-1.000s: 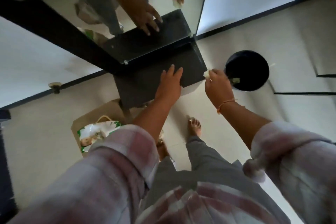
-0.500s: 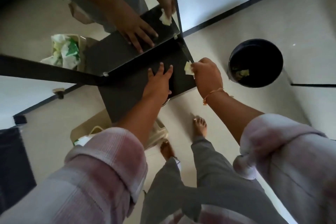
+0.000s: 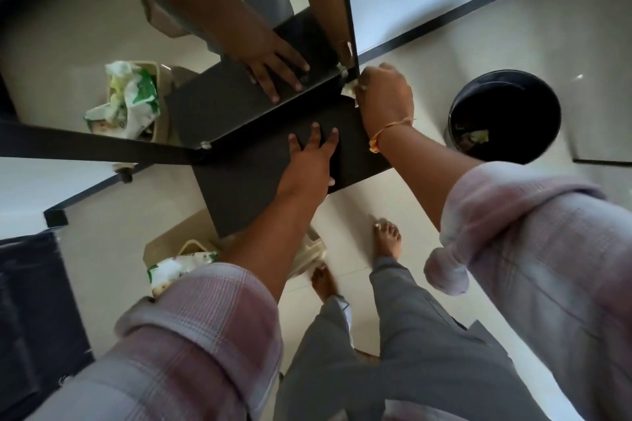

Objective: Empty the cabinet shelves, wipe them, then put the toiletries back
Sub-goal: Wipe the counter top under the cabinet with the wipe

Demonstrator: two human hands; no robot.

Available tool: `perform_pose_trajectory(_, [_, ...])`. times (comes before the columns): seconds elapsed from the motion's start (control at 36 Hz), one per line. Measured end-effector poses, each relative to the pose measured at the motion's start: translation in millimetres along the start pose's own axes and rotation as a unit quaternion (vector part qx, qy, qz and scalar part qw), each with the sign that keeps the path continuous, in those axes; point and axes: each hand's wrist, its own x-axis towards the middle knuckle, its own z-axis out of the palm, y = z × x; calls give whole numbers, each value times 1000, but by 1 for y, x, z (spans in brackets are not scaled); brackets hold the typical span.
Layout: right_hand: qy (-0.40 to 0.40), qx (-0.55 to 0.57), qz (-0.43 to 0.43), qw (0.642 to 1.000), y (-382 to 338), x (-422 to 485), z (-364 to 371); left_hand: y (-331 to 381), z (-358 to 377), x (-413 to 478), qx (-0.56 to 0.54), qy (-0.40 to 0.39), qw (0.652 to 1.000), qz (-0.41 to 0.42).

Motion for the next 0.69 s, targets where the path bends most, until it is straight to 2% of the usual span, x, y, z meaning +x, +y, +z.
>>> perform_pose_trajectory(0.19, [-4, -114, -141, 983, 24, -54, 6, -4, 8, 4, -78, -11, 997, -23])
perform_pose_trajectory(0.39, [-7, -73, -171, 982, 24, -79, 23, -4, 15, 7, -93, 1, 995, -29])
perform_pose_trajectory(0.47, [-10, -59, -147, 987, 9, -54, 22, -5, 13, 8, -88, -6, 996, -30])
perform_pose_trajectory(0.58, [18, -34, -83, 996, -3, -24, 19, -8, 18, 13, -13, 17, 1000, -5])
perform_pose_trajectory(0.69, [39, -18, -44, 998, 7, -11, 12, -4, 14, 10, -50, 5, 998, -26])
